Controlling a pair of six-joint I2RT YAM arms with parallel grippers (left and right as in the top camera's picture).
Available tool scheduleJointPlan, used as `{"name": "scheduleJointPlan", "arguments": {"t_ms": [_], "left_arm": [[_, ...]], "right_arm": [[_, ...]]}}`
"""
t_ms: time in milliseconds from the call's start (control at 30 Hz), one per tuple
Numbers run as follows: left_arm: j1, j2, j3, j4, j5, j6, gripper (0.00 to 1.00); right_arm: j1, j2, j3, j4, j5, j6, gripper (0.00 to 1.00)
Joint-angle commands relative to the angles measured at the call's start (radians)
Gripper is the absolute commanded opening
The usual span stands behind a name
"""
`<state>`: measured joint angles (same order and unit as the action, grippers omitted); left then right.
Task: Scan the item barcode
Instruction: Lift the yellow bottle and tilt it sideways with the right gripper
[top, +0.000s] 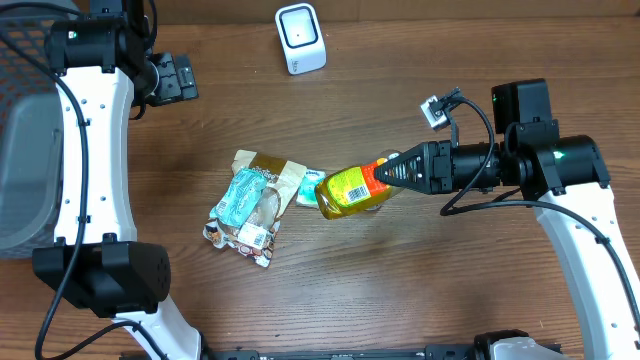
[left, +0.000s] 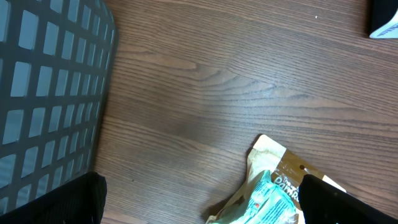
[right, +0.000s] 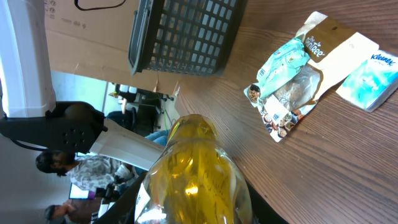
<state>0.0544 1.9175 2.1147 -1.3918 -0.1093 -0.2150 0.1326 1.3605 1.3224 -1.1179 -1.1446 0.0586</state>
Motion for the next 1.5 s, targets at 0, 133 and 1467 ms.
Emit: {"name": "scheduleJointPlan", "arguments": {"t_ms": [0, 133, 1467], "left_arm": [[0.003, -0.016, 0.013, 0.001, -0.002, -0.010, 1.00], [0.003, -0.016, 0.013, 0.001, -0.002, -0.010, 1.00], [0.003, -0.016, 0.013, 0.001, -0.002, -0.010, 1.00]], "right_arm": [[0.004, -0.021, 0.032, 0.004, -0.035, -0.008, 0.27], [0.004, -0.021, 0.032, 0.004, -0.035, -0.008, 0.27], [0.004, 0.037, 0.059, 0.136, 0.518, 0.151, 0.19]]}}
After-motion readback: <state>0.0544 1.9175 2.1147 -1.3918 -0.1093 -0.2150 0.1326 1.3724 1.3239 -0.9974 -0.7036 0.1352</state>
